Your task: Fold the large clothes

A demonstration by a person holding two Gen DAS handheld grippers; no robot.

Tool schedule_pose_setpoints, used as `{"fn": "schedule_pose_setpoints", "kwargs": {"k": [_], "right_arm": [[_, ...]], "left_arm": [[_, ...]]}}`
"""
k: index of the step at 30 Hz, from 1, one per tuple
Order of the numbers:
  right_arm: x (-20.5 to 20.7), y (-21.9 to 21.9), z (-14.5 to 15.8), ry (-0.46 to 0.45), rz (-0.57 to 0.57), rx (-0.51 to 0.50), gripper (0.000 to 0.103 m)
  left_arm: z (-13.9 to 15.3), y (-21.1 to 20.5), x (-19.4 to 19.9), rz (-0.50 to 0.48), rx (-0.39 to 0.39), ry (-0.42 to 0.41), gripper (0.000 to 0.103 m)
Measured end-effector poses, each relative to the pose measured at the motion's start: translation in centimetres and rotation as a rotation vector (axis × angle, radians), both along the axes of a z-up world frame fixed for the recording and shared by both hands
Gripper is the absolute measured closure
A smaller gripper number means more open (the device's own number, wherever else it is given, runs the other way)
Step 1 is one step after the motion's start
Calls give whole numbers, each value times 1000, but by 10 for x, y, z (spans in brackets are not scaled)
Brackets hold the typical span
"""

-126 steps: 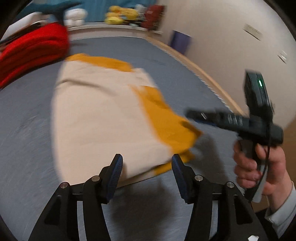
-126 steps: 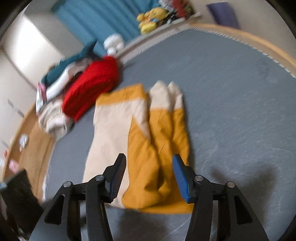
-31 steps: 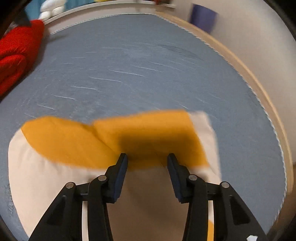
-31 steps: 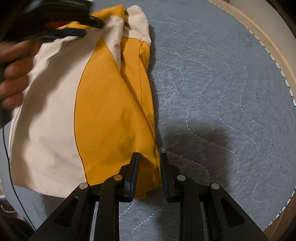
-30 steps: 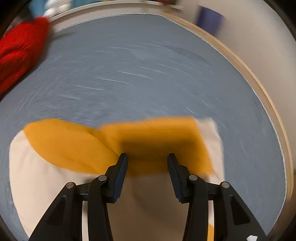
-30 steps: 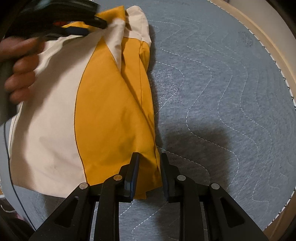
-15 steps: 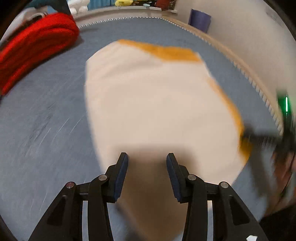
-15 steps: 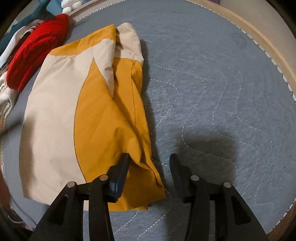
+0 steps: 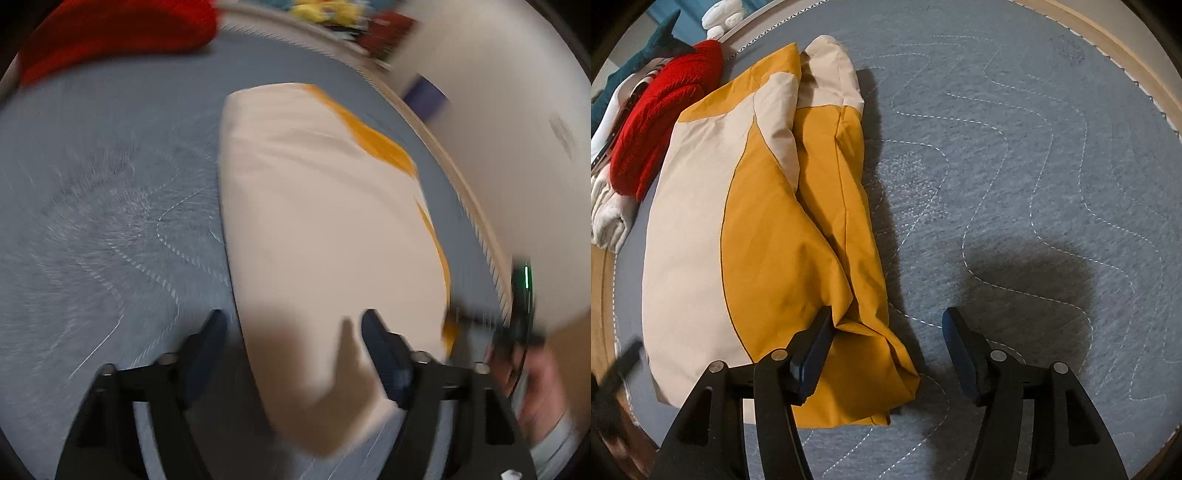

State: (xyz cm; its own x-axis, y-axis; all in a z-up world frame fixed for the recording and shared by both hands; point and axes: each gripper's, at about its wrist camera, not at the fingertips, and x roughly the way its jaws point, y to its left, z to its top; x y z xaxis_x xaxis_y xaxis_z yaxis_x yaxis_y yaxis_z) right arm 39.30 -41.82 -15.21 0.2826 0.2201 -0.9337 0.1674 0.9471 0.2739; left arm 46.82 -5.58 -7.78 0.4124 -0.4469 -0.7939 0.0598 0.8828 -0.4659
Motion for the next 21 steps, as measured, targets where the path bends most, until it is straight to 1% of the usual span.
{"fn": "schedule_pose_setpoints", "kwargs": {"k": [1, 3, 5, 7, 8, 9, 10, 11, 12, 13, 14, 15, 17, 18, 21], "right_arm": [[1, -1, 1, 2, 1, 4, 42], [1, -3, -3, 4, -3, 13, 42], [2, -8, -4, 5, -6, 15, 42], [0, -6, -2, 0, -2, 8, 42], [-1, -5, -2, -5, 3, 0, 47], [-2, -3, -1, -14, 9, 7, 52], [-3, 1, -1, -21, 17, 41, 72], [-1, 6, -1, -26, 23, 70, 77], [-1, 8, 1, -34, 28, 54, 78], [-1, 11, 2, -43, 41, 45, 84], [-2, 13, 3, -51, 45, 51, 88], [-2, 14, 4, -57, 40, 60, 89], [-3, 17, 9, -78, 38, 85, 91], [-4, 22, 13, -100, 52, 108, 91], [-10, 49, 27, -157, 114, 178, 92]], "left_arm": [[-11, 9, 17, 52, -47, 36, 30], [-33, 24, 43, 129, -182, 92, 32], [-54, 26, 59, 140, -296, 132, 32], [-68, 23, 68, 140, -345, 140, 30], [-73, 20, 71, 138, -372, 135, 31], [-75, 18, 72, 142, -389, 126, 36], [-73, 16, 72, 144, -388, 118, 39], [-70, 15, 71, 140, -377, 108, 47], [-66, 15, 70, 131, -371, 97, 61], [-58, 17, 70, 119, -370, 81, 66], [-50, 19, 67, 111, -374, 67, 74], [-40, 23, 64, 105, -364, 51, 76], [-20, 31, 60, 106, -306, 17, 76], [-14, 37, 59, 112, -291, 8, 76], [2, 75, 52, 141, -245, -1, 76]]}}
